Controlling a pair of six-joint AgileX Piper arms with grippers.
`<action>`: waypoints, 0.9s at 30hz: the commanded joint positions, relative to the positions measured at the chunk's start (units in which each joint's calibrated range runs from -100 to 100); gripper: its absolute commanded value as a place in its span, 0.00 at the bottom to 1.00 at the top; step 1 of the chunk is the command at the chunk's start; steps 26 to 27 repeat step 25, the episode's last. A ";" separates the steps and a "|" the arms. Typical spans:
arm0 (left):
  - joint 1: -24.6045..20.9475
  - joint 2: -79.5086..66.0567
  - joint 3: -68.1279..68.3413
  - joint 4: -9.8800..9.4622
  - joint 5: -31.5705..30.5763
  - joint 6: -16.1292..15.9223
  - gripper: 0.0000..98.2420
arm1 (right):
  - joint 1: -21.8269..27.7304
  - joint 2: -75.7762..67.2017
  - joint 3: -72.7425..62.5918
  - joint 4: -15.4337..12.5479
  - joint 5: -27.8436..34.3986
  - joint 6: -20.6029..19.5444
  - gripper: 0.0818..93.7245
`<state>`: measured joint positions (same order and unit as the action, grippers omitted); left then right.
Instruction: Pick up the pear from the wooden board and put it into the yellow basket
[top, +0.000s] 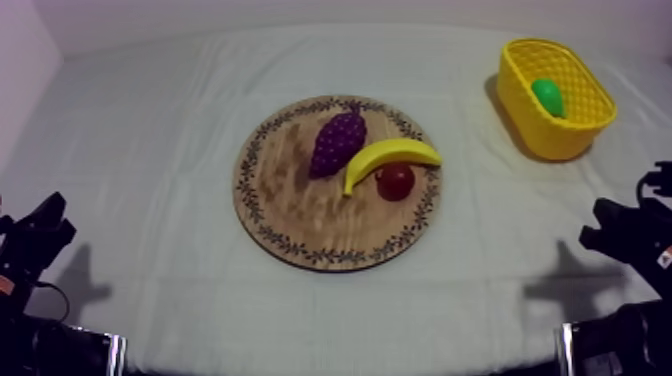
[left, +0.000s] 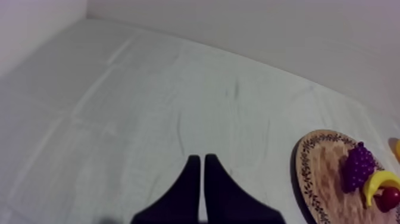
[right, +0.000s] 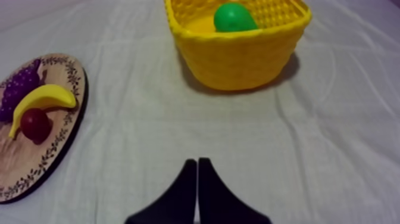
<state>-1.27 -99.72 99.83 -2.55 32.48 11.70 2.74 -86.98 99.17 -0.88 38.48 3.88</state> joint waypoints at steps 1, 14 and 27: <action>0.00 -0.02 -0.05 -0.01 0.01 0.00 0.00 | 0.53 -2.81 0.16 -0.12 -0.49 -0.21 0.01; 0.00 -0.02 -0.05 -0.01 0.01 0.00 0.00 | 2.10 -8.33 0.60 -0.31 -1.73 9.91 0.00; 0.00 -0.02 -0.05 -0.01 0.01 0.00 0.00 | 1.72 -8.69 0.60 -0.35 -1.63 6.65 0.00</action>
